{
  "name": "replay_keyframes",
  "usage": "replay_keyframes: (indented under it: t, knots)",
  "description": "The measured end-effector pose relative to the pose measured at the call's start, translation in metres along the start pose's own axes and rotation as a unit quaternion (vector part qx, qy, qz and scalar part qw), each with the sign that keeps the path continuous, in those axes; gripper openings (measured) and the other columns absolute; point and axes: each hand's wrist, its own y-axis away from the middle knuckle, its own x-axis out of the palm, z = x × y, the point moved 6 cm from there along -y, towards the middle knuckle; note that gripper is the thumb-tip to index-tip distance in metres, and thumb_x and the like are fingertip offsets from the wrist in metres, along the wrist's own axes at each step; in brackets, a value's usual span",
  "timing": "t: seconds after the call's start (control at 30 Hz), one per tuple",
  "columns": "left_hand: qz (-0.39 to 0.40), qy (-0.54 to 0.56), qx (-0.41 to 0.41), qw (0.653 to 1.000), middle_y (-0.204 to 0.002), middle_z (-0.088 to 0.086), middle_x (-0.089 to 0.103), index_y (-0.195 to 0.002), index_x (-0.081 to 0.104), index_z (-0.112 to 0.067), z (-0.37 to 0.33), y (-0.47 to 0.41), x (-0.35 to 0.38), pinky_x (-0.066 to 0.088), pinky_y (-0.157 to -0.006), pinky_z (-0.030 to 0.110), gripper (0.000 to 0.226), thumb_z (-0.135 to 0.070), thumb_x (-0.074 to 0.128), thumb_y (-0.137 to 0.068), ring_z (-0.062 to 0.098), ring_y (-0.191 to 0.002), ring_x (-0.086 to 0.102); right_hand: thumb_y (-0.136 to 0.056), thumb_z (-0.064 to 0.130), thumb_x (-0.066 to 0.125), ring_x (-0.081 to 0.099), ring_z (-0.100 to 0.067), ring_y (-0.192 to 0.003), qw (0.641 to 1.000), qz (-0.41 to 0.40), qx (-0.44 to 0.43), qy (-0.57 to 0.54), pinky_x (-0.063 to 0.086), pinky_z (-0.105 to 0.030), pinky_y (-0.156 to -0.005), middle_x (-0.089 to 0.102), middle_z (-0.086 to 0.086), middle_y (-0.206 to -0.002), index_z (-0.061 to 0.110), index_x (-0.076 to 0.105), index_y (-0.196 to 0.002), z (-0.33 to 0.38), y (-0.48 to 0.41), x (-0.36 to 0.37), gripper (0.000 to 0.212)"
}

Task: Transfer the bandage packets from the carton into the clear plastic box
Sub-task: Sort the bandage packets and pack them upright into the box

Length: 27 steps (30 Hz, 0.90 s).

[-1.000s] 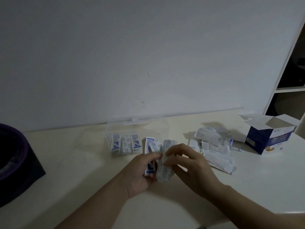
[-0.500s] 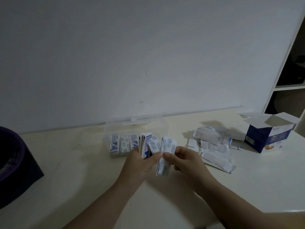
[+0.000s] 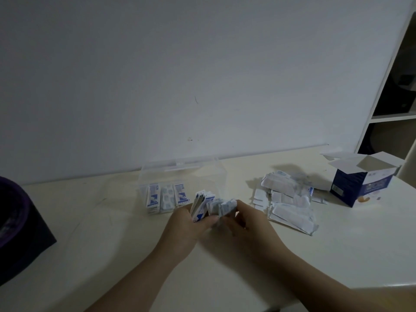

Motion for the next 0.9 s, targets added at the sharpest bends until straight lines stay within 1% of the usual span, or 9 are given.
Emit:
replay_keyframes:
  t: [0.2, 0.27, 0.33, 0.4, 0.53, 0.67, 0.77, 0.83, 0.9]
  knots:
    - [-0.04, 0.04, -0.002, 0.998, -0.074, -0.002, 0.071, -0.08, 0.068, -0.025, 0.01, -0.004, -0.006, 0.046, -0.058, 0.01, 0.008, -0.022, 0.075, -0.078, -0.001, -0.064, 0.063, -0.094, 0.018, 0.05, 0.059, 0.002, -0.061, 0.997, 0.003, 0.028, -0.07, 0.044, -0.013, -0.054, 0.065, 0.006, -0.073, 0.024, 0.06, -0.092, -0.004, -0.001, 0.005, 0.012]
    - [-0.033, 0.027, 0.008, 0.999, -0.07, 0.001, 0.07, -0.077, 0.068, -0.022, 0.008, -0.004, -0.004, 0.045, -0.059, 0.012, 0.006, -0.021, 0.073, -0.08, 0.003, -0.063, 0.063, -0.095, 0.027, 0.049, 0.061, -0.003, -0.067, 0.997, 0.015, 0.029, -0.069, 0.049, -0.02, -0.06, 0.066, 0.006, -0.079, 0.026, 0.058, -0.094, -0.005, -0.002, 0.01, 0.009]
    - [-0.033, 0.013, 0.006, 0.999, -0.055, -0.005, 0.063, -0.069, 0.067, -0.02, 0.007, -0.004, -0.002, 0.04, -0.053, 0.012, 0.013, -0.021, 0.071, -0.081, 0.001, -0.051, 0.057, -0.096, 0.033, 0.048, 0.059, -0.001, -0.068, 0.997, 0.025, 0.031, -0.06, 0.047, -0.019, -0.061, 0.065, 0.008, -0.081, 0.027, 0.056, -0.1, -0.008, -0.004, 0.014, 0.01]
    - [-0.028, 0.011, -0.006, 1.0, -0.042, -0.01, 0.053, -0.065, 0.065, -0.02, 0.007, -0.003, 0.0, 0.033, -0.045, 0.011, 0.018, -0.023, 0.069, -0.083, -0.002, -0.041, 0.048, -0.096, 0.033, 0.048, 0.057, -0.001, -0.068, 0.998, 0.027, 0.033, -0.053, 0.047, -0.02, -0.062, 0.065, 0.008, -0.082, 0.025, 0.054, -0.101, -0.01, -0.007, 0.018, 0.011]
    - [-0.019, 0.03, -0.014, 0.999, -0.039, -0.011, 0.048, -0.058, 0.061, -0.021, 0.008, -0.002, 0.001, 0.029, -0.044, 0.013, 0.028, -0.032, 0.07, -0.082, -0.002, -0.038, 0.041, -0.095, 0.028, 0.049, 0.049, 0.002, -0.061, 0.999, 0.037, 0.026, 0.027, 0.039, -0.014, -0.058, 0.056, 0.012, -0.076, 0.018, 0.046, -0.098, -0.009, -0.014, 0.023, 0.01]
    - [-0.036, 0.032, -0.019, 0.999, -0.037, -0.012, 0.05, -0.056, 0.055, -0.023, 0.005, -0.002, -0.005, 0.029, -0.042, 0.012, 0.031, -0.029, 0.069, -0.083, -0.003, -0.036, 0.043, -0.093, 0.037, 0.049, 0.05, -0.019, -0.09, 0.985, 0.044, 0.019, 0.164, 0.039, -0.031, -0.073, 0.059, 0.0, -0.098, 0.015, 0.047, -0.109, -0.004, -0.022, 0.028, 0.027]
    - [-0.033, 0.06, -0.011, 0.998, -0.038, -0.014, 0.05, -0.061, 0.056, -0.024, 0.001, -0.003, -0.008, 0.031, -0.042, 0.01, 0.027, -0.021, 0.067, -0.085, -0.004, -0.037, 0.045, -0.093, 0.042, 0.046, 0.041, -0.02, -0.1, 0.975, 0.054, 0.009, 0.214, 0.031, -0.031, -0.077, 0.055, -0.001, -0.104, 0.017, 0.047, -0.109, -0.001, -0.026, 0.028, 0.03]
    - [-0.028, 0.076, -0.019, 0.997, -0.041, -0.011, 0.051, -0.067, 0.062, -0.023, 0.003, -0.006, -0.01, 0.032, -0.044, 0.012, 0.018, -0.022, 0.068, -0.084, -0.001, -0.039, 0.044, -0.092, 0.039, 0.05, 0.045, -0.014, -0.092, 0.988, 0.076, 0.034, 0.13, 0.037, -0.025, -0.073, 0.055, 0.001, -0.098, 0.019, 0.047, -0.104, -0.002, -0.027, 0.029, 0.023]
    - [-0.021, 0.133, -0.032, 0.99, -0.052, -0.008, 0.056, -0.078, 0.069, -0.022, 0.007, -0.009, -0.011, 0.035, -0.046, 0.016, 0.005, -0.021, 0.069, -0.083, 0.006, -0.049, 0.047, -0.092, 0.029, 0.052, 0.048, -0.002, -0.069, 0.992, 0.1, 0.061, 0.054, 0.037, -0.015, -0.059, 0.052, 0.008, -0.081, 0.019, 0.046, -0.098, -0.003, -0.024, 0.03, 0.013]
